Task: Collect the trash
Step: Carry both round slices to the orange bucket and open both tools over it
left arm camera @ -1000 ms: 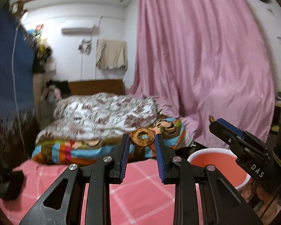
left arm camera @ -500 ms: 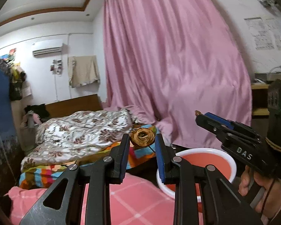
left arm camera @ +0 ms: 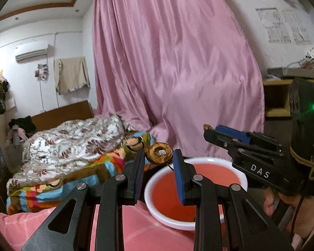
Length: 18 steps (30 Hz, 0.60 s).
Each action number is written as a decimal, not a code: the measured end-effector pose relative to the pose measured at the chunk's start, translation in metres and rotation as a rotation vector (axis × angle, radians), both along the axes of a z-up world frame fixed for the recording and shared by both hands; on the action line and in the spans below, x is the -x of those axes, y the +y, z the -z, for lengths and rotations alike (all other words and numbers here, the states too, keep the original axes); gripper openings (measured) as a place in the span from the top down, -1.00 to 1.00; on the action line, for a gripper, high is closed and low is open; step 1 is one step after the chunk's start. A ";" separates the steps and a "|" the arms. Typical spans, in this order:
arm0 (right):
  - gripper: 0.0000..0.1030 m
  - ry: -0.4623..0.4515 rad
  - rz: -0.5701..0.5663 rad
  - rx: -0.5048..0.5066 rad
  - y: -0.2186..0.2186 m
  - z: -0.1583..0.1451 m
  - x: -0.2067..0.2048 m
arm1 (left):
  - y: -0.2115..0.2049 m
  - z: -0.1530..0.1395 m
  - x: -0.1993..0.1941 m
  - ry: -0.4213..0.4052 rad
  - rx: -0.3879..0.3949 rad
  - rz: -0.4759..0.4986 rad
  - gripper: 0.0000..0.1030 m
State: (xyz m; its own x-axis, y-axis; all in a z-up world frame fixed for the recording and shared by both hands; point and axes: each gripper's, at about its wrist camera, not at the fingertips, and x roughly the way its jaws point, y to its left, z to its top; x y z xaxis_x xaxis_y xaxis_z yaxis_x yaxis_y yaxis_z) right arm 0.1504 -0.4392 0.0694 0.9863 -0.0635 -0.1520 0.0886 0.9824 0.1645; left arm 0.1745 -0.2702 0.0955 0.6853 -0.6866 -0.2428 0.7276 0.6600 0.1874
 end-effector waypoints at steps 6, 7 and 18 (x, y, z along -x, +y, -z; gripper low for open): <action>0.31 0.065 0.018 -0.045 -0.017 0.013 -0.003 | -0.024 0.024 -0.012 0.069 -0.095 0.017 0.55; 0.31 0.078 0.022 -0.051 -0.020 0.015 -0.003 | -0.026 0.027 -0.013 0.077 -0.102 0.019 0.54; 0.30 0.198 0.038 -0.091 -0.039 0.038 -0.014 | -0.047 0.051 -0.039 0.241 -0.128 0.034 0.55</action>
